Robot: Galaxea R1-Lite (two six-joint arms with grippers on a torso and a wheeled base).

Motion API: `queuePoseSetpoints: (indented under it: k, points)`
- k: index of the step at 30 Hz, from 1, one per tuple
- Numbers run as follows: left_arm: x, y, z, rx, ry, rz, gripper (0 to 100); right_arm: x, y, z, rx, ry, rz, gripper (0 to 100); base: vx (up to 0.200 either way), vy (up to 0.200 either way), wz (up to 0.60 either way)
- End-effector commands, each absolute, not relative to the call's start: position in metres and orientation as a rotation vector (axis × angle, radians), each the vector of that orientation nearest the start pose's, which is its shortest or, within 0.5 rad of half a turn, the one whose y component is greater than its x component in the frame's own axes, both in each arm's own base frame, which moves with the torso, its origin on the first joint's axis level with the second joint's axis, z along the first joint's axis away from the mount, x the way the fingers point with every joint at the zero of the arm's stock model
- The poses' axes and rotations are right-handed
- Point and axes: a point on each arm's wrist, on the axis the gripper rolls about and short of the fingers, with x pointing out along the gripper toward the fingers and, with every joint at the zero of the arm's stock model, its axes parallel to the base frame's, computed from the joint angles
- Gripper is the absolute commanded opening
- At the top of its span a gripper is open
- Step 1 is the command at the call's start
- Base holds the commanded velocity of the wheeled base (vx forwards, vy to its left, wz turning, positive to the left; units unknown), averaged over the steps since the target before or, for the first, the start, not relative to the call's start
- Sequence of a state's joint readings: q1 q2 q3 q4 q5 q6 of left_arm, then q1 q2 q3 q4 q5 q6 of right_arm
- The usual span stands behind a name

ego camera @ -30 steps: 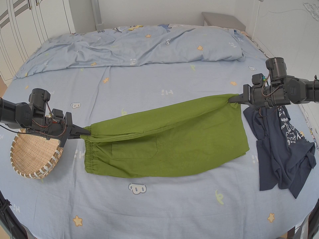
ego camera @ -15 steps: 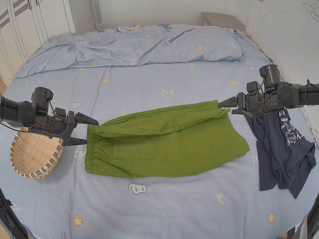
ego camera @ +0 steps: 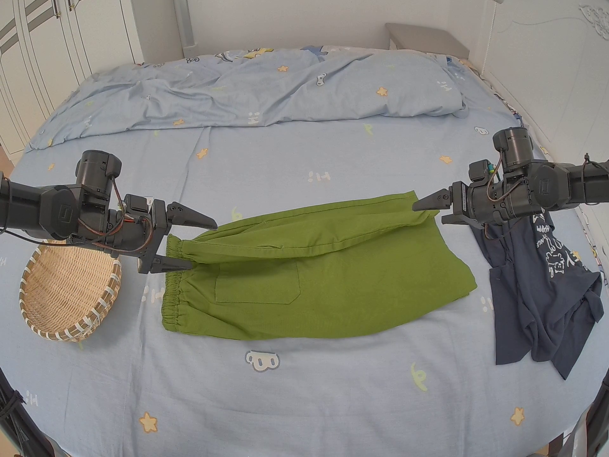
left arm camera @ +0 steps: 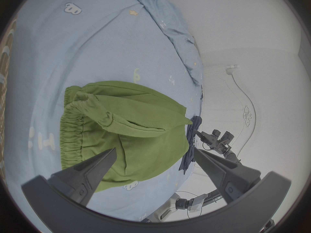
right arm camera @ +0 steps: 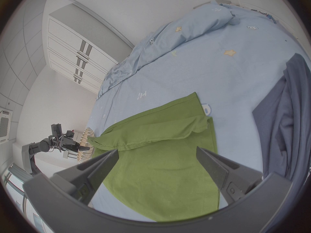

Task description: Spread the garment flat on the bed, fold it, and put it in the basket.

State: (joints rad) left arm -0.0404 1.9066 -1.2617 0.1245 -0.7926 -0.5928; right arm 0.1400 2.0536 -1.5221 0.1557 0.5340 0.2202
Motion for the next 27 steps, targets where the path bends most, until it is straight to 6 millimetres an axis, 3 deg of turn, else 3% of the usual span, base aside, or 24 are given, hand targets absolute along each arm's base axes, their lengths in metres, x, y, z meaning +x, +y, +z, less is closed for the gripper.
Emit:
queuePoseSetpoints:
  k: [1, 5, 12, 13, 17, 27]
  points:
    - [0.360, -0.031, 0.156, -0.829, 0.989, -0.539, 100, 0.397, 0.069, 0.191, 0.336, 0.723, 0.580, 100, 0.000, 0.000, 0.00]
    - [0.367, -0.028, 0.149, -0.831, 0.990, -0.523, 100, 0.385, 0.076, 0.196, 0.340, 0.733, 0.598, 100, 0.000, 0.000, 0.00]
    - [0.402, -0.010, 0.137, -0.922, 0.877, -0.481, 100, 0.387, 0.076, 0.189, 0.324, 0.714, 0.610, 100, 0.000, 0.000, 0.00]
    - [0.414, -0.002, 0.132, -0.975, 0.827, -0.465, 100, 0.388, 0.074, 0.188, 0.327, 0.712, 0.605, 100, 0.000, 0.000, 0.00]
    - [0.430, 0.005, 0.127, -1.004, 0.706, -0.491, 100, 0.388, 0.071, 0.188, 0.329, 0.711, 0.598, 100, 0.000, 0.000, 0.00]
    - [0.433, 0.008, 0.126, -1.045, 0.668, -0.499, 100, 0.390, 0.067, 0.187, 0.334, 0.709, 0.587, 100, 0.000, 0.000, 0.00]
